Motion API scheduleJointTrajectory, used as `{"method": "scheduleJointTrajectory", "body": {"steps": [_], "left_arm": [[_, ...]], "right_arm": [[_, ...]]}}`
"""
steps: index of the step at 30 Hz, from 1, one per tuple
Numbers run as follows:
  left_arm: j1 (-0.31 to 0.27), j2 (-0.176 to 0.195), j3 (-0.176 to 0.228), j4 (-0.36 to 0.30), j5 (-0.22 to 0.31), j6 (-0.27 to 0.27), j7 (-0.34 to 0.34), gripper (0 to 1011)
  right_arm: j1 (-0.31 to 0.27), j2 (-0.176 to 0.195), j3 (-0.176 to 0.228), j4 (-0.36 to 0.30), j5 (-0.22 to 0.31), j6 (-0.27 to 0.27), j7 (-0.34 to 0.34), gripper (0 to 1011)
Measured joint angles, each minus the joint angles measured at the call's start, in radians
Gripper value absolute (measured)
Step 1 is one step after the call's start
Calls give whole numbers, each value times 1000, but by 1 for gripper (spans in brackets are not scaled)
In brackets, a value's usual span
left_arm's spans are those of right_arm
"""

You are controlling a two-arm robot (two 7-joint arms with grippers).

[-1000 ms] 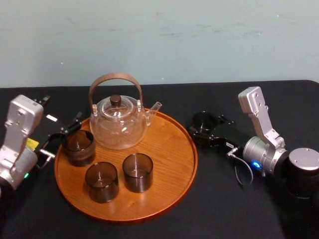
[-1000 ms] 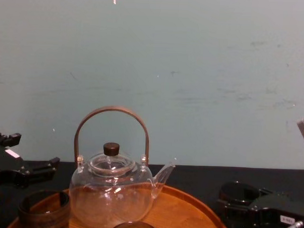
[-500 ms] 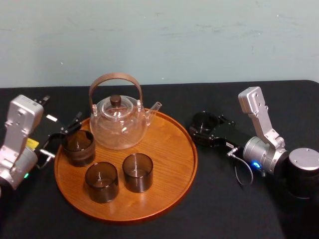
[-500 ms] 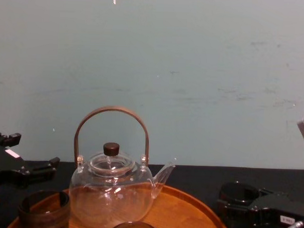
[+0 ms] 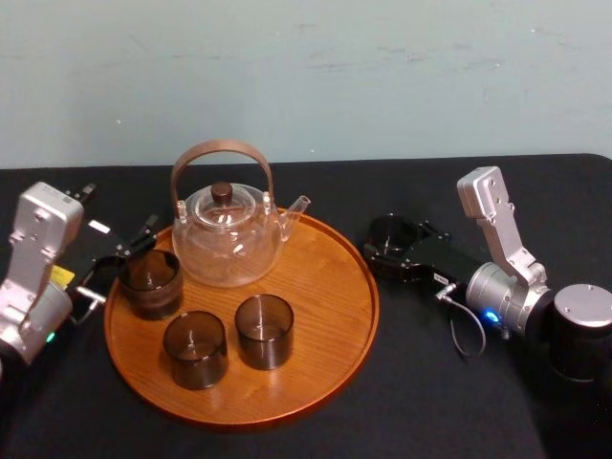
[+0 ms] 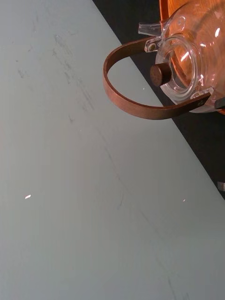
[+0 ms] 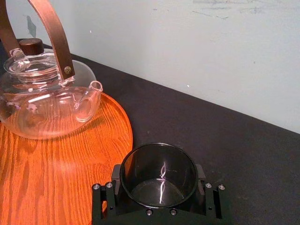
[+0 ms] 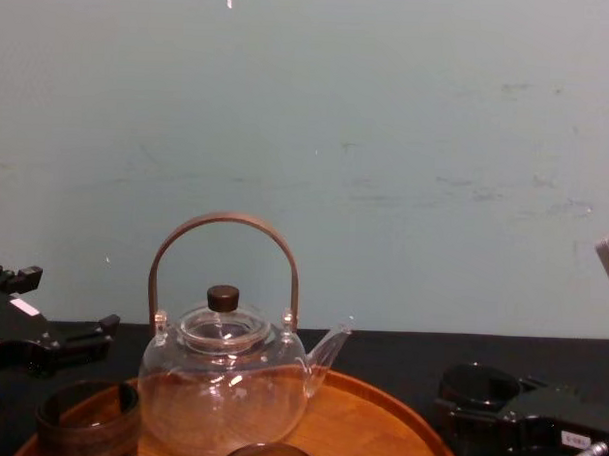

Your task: Pick up the glass from the table and place it on the tray.

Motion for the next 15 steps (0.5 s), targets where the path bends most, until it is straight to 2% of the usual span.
{"method": "scheduleJointTrajectory", "body": {"steps": [15], "left_arm": [[0, 0, 0, 0, 0, 0, 0, 1001]], "right_arm": [[0, 0, 0, 0, 0, 0, 0, 904]]}}
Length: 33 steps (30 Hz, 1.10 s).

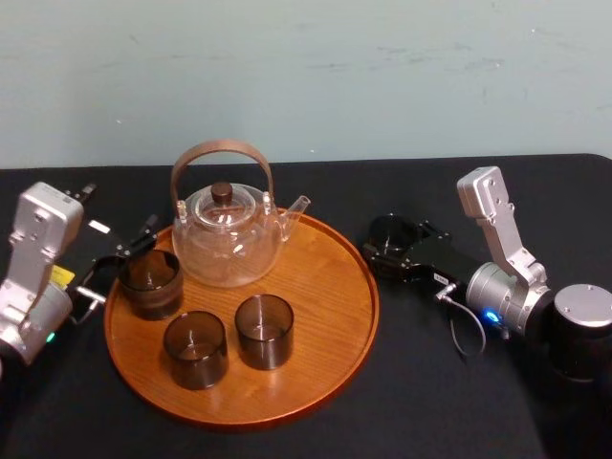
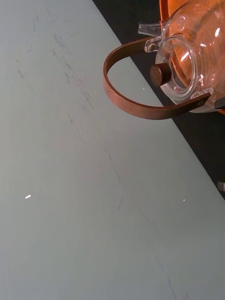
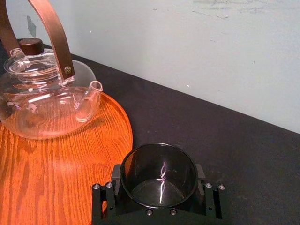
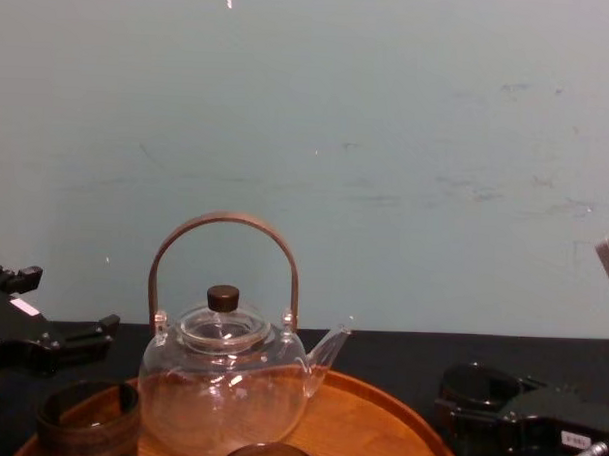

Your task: Pick up the glass from the table and place it on the tray.

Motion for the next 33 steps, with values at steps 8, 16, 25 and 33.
{"method": "scheduleJointTrajectory", "body": {"steps": [8, 16, 25, 33], "left_arm": [[0, 0, 0, 0, 0, 0, 0, 1001], [0, 0, 0, 0, 0, 0, 0, 1001], [0, 0, 0, 0, 0, 0, 0, 1001], [0, 0, 0, 0, 0, 0, 0, 1001]], "right_arm": [[0, 0, 0, 0, 0, 0, 0, 904], [0, 0, 0, 0, 0, 0, 0, 904], [0, 0, 0, 0, 0, 0, 0, 904], [0, 0, 0, 0, 0, 0, 0, 904]]}}
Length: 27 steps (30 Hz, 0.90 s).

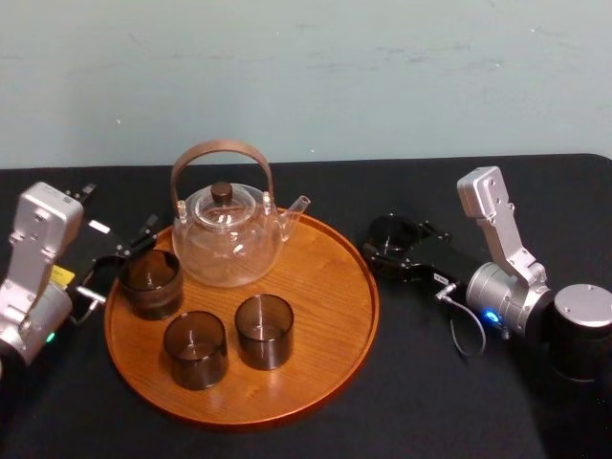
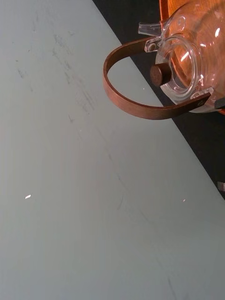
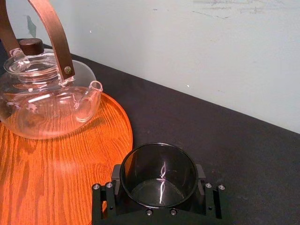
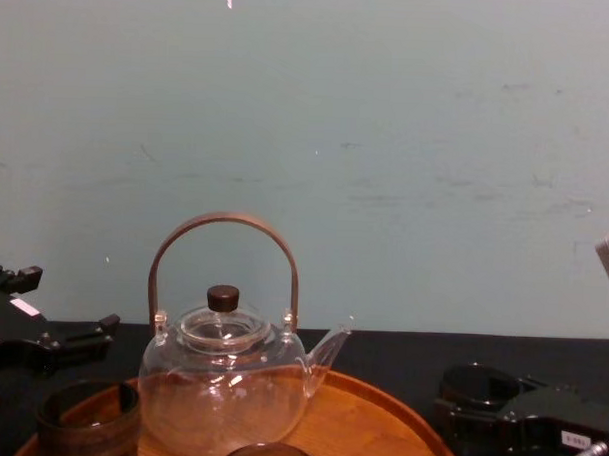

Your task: Pick up the glass from the table and place it on the tray.

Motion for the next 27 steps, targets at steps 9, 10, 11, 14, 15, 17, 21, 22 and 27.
{"method": "scheduleJointTrajectory", "body": {"steps": [9, 10, 11, 14, 15, 17, 21, 22, 27], "left_arm": [[0, 0, 0, 0, 0, 0, 0, 1001], [0, 0, 0, 0, 0, 0, 0, 1001], [0, 0, 0, 0, 0, 0, 0, 1001], [0, 0, 0, 0, 0, 0, 0, 1001], [0, 0, 0, 0, 0, 0, 0, 1001], [0, 0, 0, 0, 0, 0, 0, 1001], [0, 0, 0, 0, 0, 0, 0, 1001], [0, 0, 0, 0, 0, 0, 0, 1001], [0, 0, 0, 0, 0, 0, 0, 1001]], "right_arm": [[0, 0, 0, 0, 0, 0, 0, 904], [0, 0, 0, 0, 0, 0, 0, 904], [0, 0, 0, 0, 0, 0, 0, 904], [0, 0, 0, 0, 0, 0, 0, 904], [0, 0, 0, 0, 0, 0, 0, 904], [0, 0, 0, 0, 0, 0, 0, 904], [0, 0, 0, 0, 0, 0, 0, 904], [0, 0, 0, 0, 0, 0, 0, 905], [0, 0, 0, 0, 0, 0, 0, 904]]}}
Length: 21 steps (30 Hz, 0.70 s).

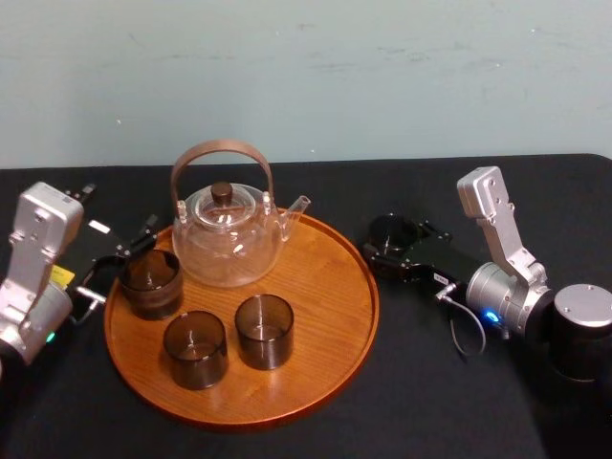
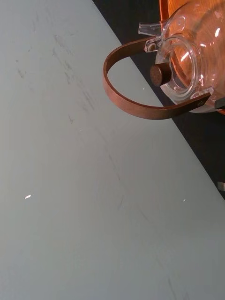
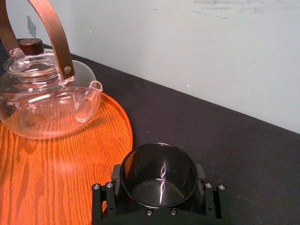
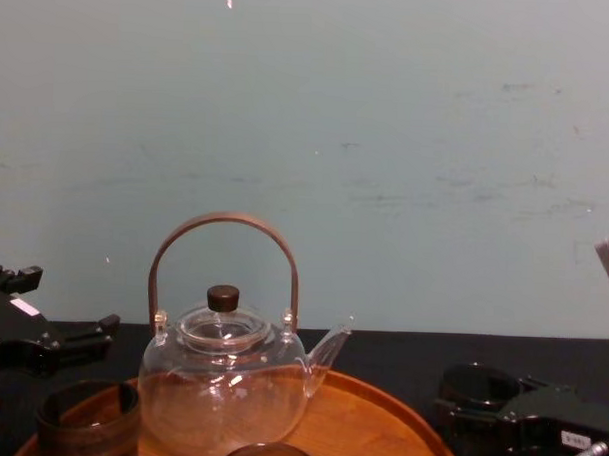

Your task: Pick up the glass from the table and place it on the tray.

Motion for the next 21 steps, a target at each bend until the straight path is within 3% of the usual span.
{"method": "scheduleJointTrajectory", "body": {"steps": [15, 21], "left_arm": [[0, 0, 0, 0, 0, 0, 0, 1001], [0, 0, 0, 0, 0, 0, 0, 1001]], "right_arm": [[0, 0, 0, 1, 1, 0, 1, 904], [-4, 13, 5, -7, 25, 2, 34, 904]]}}
